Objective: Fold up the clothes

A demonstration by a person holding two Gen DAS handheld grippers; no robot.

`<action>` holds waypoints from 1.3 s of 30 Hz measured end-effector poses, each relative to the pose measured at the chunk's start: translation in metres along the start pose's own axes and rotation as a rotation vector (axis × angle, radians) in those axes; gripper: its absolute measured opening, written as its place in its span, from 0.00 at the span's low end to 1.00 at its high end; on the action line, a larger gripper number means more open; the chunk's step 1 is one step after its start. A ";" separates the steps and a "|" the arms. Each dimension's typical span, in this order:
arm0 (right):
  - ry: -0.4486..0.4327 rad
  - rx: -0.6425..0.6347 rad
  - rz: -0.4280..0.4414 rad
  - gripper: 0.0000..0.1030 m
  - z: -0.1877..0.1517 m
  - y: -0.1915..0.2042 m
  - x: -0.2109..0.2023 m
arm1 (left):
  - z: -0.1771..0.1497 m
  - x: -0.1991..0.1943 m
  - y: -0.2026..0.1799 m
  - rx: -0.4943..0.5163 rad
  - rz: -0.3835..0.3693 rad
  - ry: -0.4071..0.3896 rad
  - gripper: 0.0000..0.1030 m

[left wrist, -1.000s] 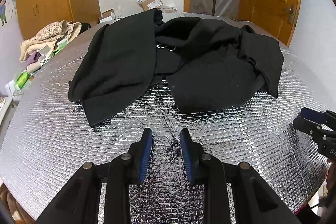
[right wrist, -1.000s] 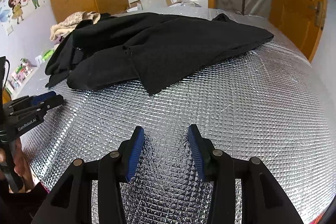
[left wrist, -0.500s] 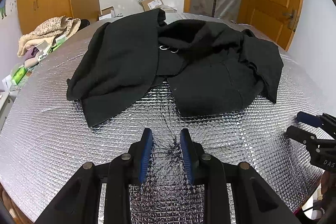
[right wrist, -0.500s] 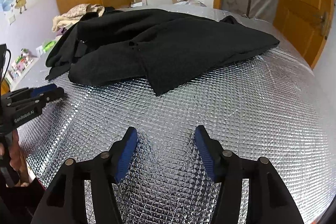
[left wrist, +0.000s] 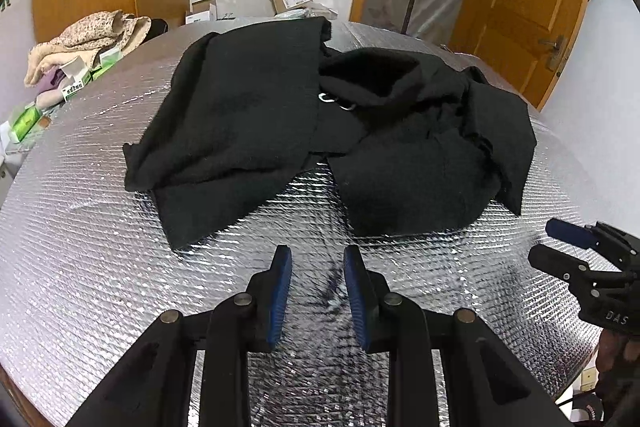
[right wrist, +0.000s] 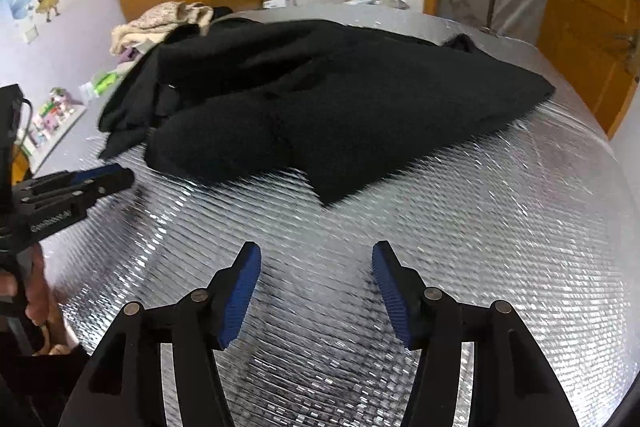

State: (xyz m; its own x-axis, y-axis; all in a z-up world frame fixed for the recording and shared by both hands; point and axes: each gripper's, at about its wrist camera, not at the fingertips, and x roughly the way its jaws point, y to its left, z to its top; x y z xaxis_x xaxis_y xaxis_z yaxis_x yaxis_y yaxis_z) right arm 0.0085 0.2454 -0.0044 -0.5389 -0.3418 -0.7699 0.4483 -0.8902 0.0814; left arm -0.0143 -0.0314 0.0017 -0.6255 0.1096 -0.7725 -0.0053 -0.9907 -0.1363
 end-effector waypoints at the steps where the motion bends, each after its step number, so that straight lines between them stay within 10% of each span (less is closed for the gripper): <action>1: -0.007 -0.015 0.007 0.59 -0.003 0.000 -0.006 | 0.001 0.000 0.002 -0.001 0.003 0.001 0.27; 21: -0.039 -0.248 0.123 0.58 0.103 0.079 0.057 | 0.084 0.045 0.092 -0.092 0.184 -0.002 0.27; 36: 0.039 -0.408 0.200 0.58 0.124 0.098 0.109 | 0.043 -0.002 0.093 -0.157 0.023 -0.049 0.26; 39: 0.041 -0.402 0.227 0.29 0.122 0.096 0.106 | 0.037 -0.009 0.092 -0.166 -0.008 -0.058 0.26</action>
State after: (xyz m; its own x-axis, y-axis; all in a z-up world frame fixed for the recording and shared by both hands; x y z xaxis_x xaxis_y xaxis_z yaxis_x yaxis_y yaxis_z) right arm -0.0927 0.0866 -0.0012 -0.3703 -0.4952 -0.7859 0.7968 -0.6042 0.0053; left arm -0.0381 -0.1269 0.0193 -0.6701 0.1076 -0.7344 0.1157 -0.9622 -0.2465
